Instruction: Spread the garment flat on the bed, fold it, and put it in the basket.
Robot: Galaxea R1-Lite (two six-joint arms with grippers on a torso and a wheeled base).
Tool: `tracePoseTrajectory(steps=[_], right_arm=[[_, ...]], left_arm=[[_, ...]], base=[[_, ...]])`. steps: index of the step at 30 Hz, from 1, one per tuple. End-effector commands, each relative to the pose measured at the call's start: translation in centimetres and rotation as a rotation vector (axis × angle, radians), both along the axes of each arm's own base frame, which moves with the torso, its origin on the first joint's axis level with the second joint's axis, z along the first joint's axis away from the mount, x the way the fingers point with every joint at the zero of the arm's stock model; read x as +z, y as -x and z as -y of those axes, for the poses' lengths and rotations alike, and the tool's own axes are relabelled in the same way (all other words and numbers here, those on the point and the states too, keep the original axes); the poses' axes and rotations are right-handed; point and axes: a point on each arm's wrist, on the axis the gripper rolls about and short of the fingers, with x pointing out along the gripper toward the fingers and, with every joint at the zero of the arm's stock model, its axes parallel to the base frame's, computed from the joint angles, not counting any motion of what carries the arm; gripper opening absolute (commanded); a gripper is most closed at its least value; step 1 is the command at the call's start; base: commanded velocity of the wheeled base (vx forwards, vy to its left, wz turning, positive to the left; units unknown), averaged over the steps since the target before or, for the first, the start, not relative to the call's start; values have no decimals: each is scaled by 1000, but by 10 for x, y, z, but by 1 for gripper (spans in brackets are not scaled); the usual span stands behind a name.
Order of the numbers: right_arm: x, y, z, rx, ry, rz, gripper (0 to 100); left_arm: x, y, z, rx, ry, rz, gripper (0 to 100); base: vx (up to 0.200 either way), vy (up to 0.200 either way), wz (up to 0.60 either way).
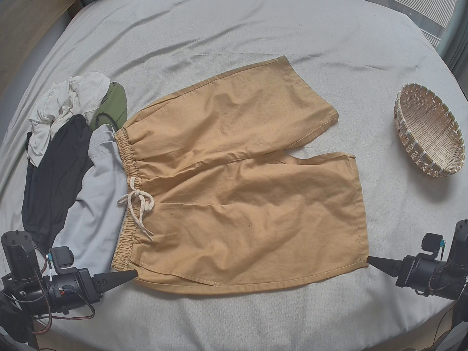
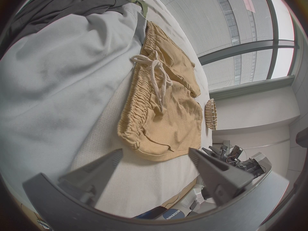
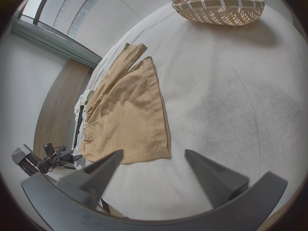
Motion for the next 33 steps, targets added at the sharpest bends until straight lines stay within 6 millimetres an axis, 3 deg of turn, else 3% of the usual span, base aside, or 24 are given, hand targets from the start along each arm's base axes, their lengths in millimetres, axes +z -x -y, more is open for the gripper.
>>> tracePoseTrajectory(steps=[1, 14, 15, 23, 33], right_arm=[[0, 5, 3, -9, -2, 4, 100], [0, 5, 2, -4, -4, 9, 100], [0, 5, 2, -4, -4, 9, 100], [1, 0, 1, -4, -5, 11, 100], [-11, -32, -9, 13, 2, -32, 100]], left_arm=[[-2, 4, 0, 0, -1, -9, 100], [1, -18, 1, 7, -2, 5, 100], [1, -20, 2, 7, -2, 5, 0], [-2, -22, 2, 1, -7, -8, 0], [-2, -19, 2, 1, -5, -5, 0]], base=[[0, 0, 0], [0, 0, 0], [0, 0, 0], [0, 0, 0], [0, 0, 0]])
